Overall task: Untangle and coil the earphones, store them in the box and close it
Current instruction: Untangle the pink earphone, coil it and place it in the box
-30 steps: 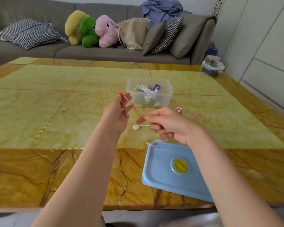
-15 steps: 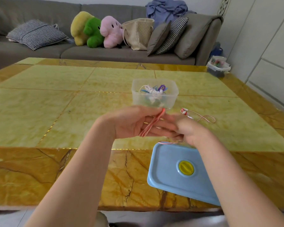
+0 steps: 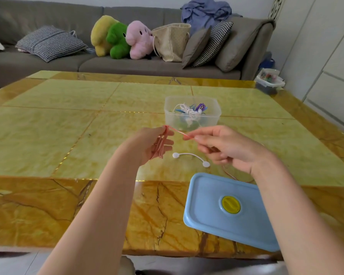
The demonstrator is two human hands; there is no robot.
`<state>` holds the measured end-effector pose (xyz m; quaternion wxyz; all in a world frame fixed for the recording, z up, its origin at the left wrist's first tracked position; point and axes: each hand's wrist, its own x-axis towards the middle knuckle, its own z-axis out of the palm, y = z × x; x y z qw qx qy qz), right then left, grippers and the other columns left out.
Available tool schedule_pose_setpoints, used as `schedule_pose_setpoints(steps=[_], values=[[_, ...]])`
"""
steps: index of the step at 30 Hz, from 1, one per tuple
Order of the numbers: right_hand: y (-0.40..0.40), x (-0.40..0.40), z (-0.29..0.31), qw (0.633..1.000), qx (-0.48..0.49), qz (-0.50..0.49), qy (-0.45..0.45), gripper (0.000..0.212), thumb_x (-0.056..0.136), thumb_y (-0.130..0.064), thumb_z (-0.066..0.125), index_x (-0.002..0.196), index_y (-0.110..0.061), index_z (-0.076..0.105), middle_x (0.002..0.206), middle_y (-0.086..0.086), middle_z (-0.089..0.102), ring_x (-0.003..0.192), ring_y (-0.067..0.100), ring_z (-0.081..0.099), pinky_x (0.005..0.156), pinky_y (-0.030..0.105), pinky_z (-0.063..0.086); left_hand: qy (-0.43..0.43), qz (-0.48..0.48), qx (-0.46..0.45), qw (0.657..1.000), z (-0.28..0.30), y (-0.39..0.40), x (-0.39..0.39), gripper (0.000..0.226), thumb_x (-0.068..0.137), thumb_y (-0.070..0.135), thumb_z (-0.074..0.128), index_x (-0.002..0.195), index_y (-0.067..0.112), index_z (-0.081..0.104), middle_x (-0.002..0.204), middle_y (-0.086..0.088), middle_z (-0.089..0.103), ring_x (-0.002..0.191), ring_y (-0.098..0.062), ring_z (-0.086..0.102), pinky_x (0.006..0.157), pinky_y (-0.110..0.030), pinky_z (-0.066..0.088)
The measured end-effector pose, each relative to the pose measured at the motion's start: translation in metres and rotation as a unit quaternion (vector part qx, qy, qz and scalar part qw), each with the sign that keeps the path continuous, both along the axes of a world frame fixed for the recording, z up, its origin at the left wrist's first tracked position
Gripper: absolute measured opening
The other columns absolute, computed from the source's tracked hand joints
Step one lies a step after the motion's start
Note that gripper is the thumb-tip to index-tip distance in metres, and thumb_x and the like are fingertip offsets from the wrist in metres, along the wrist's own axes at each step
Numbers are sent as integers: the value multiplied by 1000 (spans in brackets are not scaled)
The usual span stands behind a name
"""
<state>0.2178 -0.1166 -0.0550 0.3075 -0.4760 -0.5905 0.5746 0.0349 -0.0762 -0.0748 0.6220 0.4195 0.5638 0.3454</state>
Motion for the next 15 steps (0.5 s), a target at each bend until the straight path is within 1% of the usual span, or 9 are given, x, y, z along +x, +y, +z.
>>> schedule_pose_setpoints(steps=[2, 3, 4, 7, 9, 11, 12, 13, 15], values=[[-2, -3, -2, 1000, -11, 26, -13, 24, 99, -13, 42, 112, -11, 62, 55, -2, 42, 34, 3, 17, 30, 13, 15, -99, 42, 15, 994, 0, 3, 3, 30, 100, 28, 41, 84, 14, 62, 86, -9, 58, 72, -18, 56, 56, -24, 51], [-3, -6, -4, 999, -7, 34, -18, 23, 100, -14, 40, 107, -11, 62, 54, -2, 42, 34, 3, 17, 30, 13, 14, -152, 55, 25, 987, 1, 5, 4, 30, 100, 29, 39, 86, 14, 62, 87, -9, 57, 73, -18, 55, 54, -22, 52], [-3, -9, -6, 999, -1, 37, -17, 24, 100, -16, 39, 101, -11, 62, 53, -1, 40, 34, 3, 16, 31, 13, 13, -202, 62, 35, 977, 3, 6, 6, 30, 100, 29, 37, 89, 14, 61, 89, -9, 57, 74, -18, 56, 55, -22, 53], [-4, -19, -10, 999, -3, 41, -3, 28, 101, -20, 37, 86, -10, 59, 49, -2, 38, 33, 4, 16, 33, 14, 11, -357, 65, 56, 930, 11, 6, 16, 30, 101, 28, 35, 100, 10, 60, 102, -15, 61, 74, -19, 68, 62, -24, 57], [-5, -22, -14, 998, -28, 51, -15, 34, 100, -28, 39, 78, -10, 57, 46, -4, 37, 35, 5, 16, 34, 16, 11, -415, 40, 63, 907, 17, 3, 23, 29, 101, 27, 36, 106, 8, 58, 107, -19, 62, 72, -19, 71, 58, -21, 57], [-5, -22, -18, 997, -45, 36, -49, 40, 96, -37, 45, 66, -12, 53, 46, -4, 33, 38, 7, 14, 36, 17, 11, -421, -5, 63, 905, 23, -1, 27, 29, 101, 27, 35, 111, 9, 55, 103, -18, 67, 70, -17, 72, 50, -16, 54], [-4, -19, -20, 997, -49, 9, -64, 42, 94, -39, 50, 59, -15, 49, 46, -4, 30, 38, 8, 14, 36, 18, 10, -411, -36, 55, 909, 25, -4, 27, 30, 100, 27, 35, 114, 9, 54, 101, -17, 68, 67, -14, 71, 47, -13, 52], [-2, -16, -21, 996, -52, -29, -66, 45, 91, -38, 56, 52, -18, 45, 45, -5, 26, 37, 7, 13, 37, 18, 9, -388, -75, 45, 917, 28, -8, 26, 30, 100, 27, 35, 116, 9, 54, 101, -16, 69, 63, -12, 70, 43, -11, 48], [4, -4, -22, 993, -48, -104, -40, 49, 86, -31, 64, 46, -23, 37, 42, -7, 21, 36, 7, 11, 38, 19, 6, -293, -175, 28, 940, 33, -16, 24, 31, 97, 28, 40, 116, 13, 58, 101, -12, 70, 54, -8, 66, 37, -8, 43]])
